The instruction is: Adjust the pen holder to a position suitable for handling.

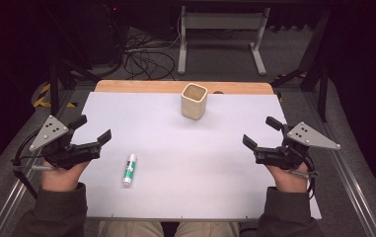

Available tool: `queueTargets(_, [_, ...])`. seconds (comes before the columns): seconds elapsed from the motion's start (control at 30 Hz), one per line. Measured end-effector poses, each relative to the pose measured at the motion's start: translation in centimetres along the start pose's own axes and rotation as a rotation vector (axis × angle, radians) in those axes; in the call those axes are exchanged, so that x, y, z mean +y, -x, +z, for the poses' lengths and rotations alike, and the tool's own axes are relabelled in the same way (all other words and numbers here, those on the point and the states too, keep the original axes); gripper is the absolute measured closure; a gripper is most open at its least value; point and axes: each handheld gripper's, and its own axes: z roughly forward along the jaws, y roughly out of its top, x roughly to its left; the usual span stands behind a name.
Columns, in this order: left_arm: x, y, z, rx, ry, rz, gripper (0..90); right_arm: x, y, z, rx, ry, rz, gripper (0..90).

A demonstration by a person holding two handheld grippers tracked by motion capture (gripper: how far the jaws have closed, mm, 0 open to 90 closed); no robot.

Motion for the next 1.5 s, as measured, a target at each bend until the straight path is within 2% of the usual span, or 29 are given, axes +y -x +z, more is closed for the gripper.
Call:
queueTargets(0.07, [-0.1, 0.2, 0.3, 0.009, -0.023, -0.003, 14.1, 0.0, 0.0, 0.0, -0.004, -0.003, 0.005, 4.9])
queueTargets(0.37, [-1.0, 1.2, 1.8, 0.013, -0.092, -0.069, 18.0, 0.1, 0.0, -0.2, -0.018, -0.008, 0.011, 5.9])
queueTargets(0.57, [-1.6, 1.9, 2.9, 0.01, -0.148, -0.082, 21.3, 0.2, 0.2, -0.5, -0.036, -0.011, 0.02, 6.8])
queueTargets(0.97, [-4.0, 2.4, 4.8, 0.03, -0.271, -0.13, 25.1, 0.5, 0.1, -0.7, -0.043, -0.014, 0.011, 6.9])
queueTargets(1.07, [-4.8, 2.4, 5.7, 0.018, -0.309, -0.145, 26.1, 0.4, 0.1, -0.7, -0.048, -0.018, 0.017, 6.9])
queueTargets(1.2, [-5.7, 2.7, 6.7, -0.003, -0.376, -0.147, 27.7, 0.3, 0.2, -0.7, -0.056, -0.024, 0.024, 6.9])
queueTargets(1.3, [-6.1, 3.0, 7.2, -0.003, -0.411, -0.143, 28.5, 0.4, 0.1, -0.7, -0.053, -0.023, 0.022, 6.8])
queueTargets(1.5, [-6.9, 3.4, 8.1, 0.024, -0.463, -0.134, 30.5, 0.3, 0.1, -0.7, -0.054, -0.027, 0.017, 6.9])
